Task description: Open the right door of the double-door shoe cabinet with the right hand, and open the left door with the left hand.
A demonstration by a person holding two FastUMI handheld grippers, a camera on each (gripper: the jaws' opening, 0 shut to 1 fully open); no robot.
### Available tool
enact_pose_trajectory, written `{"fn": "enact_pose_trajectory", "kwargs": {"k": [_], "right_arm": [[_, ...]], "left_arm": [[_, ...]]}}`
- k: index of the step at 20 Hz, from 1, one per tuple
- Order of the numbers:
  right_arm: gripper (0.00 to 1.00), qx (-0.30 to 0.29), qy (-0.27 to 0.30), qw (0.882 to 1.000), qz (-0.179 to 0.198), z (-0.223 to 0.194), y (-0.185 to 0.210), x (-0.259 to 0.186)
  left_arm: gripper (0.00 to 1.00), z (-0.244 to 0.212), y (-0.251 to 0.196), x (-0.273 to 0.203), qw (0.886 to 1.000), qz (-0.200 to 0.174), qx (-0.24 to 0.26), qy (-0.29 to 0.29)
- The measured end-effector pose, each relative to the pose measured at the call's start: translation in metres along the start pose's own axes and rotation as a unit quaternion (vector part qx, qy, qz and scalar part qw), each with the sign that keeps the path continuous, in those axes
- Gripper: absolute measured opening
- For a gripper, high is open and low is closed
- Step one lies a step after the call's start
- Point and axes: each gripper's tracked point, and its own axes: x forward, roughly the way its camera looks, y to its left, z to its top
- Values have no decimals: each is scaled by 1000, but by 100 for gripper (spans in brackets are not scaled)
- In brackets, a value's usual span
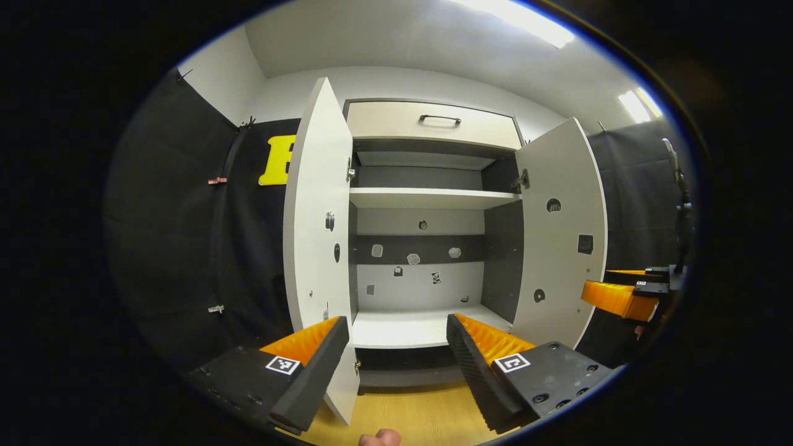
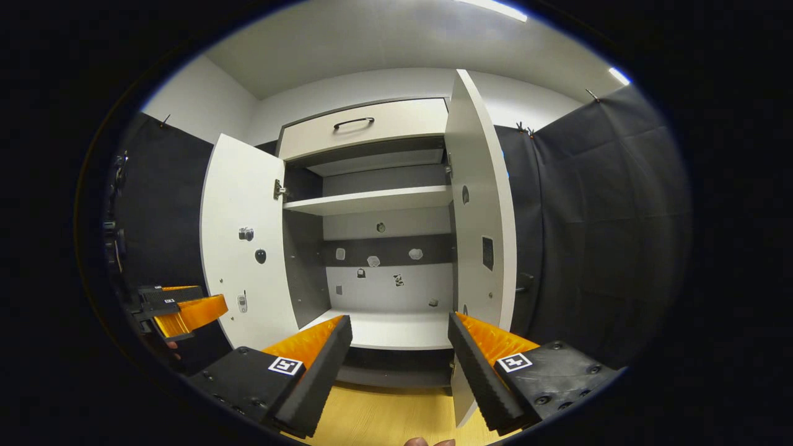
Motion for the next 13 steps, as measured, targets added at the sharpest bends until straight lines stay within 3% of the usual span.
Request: {"fn": "enact_pose_trajectory", "kwargs": {"k": [13], "right_arm": [[98,3,-3,1000,-6,2,-1,0]], "left_arm": [[98,2,0,0,1000,0,5,-6]]}}
